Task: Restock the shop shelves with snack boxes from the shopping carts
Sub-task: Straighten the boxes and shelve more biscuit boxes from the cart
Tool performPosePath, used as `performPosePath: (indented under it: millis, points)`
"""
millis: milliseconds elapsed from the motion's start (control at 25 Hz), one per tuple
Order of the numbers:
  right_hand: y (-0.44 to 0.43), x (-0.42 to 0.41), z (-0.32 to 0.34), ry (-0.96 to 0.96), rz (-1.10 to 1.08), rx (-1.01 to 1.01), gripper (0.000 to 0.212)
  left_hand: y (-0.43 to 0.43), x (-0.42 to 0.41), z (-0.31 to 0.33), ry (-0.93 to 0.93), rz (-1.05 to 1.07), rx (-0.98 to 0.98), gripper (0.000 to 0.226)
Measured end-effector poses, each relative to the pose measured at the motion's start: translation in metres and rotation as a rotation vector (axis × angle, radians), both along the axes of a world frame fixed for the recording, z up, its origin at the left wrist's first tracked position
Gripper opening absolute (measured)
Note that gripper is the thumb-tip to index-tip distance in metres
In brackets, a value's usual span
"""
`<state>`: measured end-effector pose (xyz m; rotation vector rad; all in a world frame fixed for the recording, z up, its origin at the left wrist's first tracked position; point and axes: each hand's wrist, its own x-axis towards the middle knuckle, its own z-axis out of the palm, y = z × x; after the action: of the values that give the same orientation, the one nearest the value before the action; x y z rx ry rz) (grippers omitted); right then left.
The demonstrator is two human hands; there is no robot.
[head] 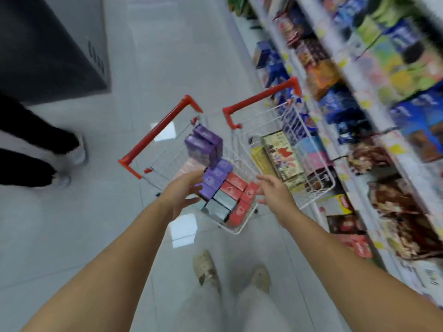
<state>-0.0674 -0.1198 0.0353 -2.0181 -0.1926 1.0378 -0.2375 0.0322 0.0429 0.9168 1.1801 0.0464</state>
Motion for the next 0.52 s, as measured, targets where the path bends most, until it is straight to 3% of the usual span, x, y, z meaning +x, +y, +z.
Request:
performPosePath:
  millis: [280, 520]
  points:
    - [0.123, -0.004, -0.08, -0.13, 0.38, -0.129, 0.052, 0.072, -0.022, -0.076, 0.034, 0.115, -0.06, 0.037]
    - [0.216, 0.021, -0.161, -0.657, 0.795, -0.372, 0.107, 0.094, -0.011, -0.122, -0.001, 0.202, -0.091, 0.02]
